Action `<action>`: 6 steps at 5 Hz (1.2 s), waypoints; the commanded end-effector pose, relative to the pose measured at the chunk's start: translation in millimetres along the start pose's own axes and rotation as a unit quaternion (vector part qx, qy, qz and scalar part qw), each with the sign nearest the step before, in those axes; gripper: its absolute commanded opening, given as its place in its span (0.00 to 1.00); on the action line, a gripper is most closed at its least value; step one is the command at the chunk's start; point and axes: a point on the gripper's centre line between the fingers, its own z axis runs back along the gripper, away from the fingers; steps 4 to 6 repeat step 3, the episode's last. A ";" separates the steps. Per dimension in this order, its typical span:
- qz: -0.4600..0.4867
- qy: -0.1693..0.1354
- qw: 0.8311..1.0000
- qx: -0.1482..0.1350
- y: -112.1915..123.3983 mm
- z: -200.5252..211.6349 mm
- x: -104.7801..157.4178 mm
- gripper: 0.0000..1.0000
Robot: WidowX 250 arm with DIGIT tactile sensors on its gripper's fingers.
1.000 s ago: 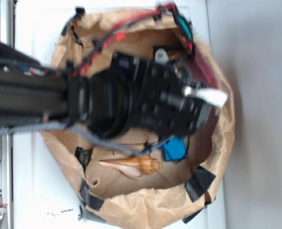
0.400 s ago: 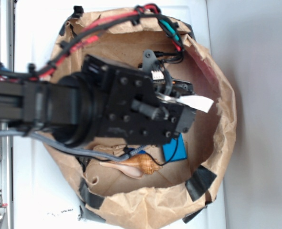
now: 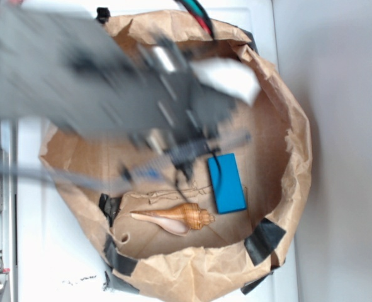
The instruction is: Grab the blue ball.
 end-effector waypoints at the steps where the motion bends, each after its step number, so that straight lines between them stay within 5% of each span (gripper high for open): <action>1: 0.034 -0.060 0.997 -0.040 33.5 52.4 0.8 0.00; 2: 0.029 -0.071 0.996 -0.055 36.3 58.9 -5.4 0.00; 3: 0.008 -0.058 0.998 -0.020 29.1 58.8 -6.8 0.00; 6: 0.008 -0.058 0.998 -0.020 29.1 58.8 -6.8 0.00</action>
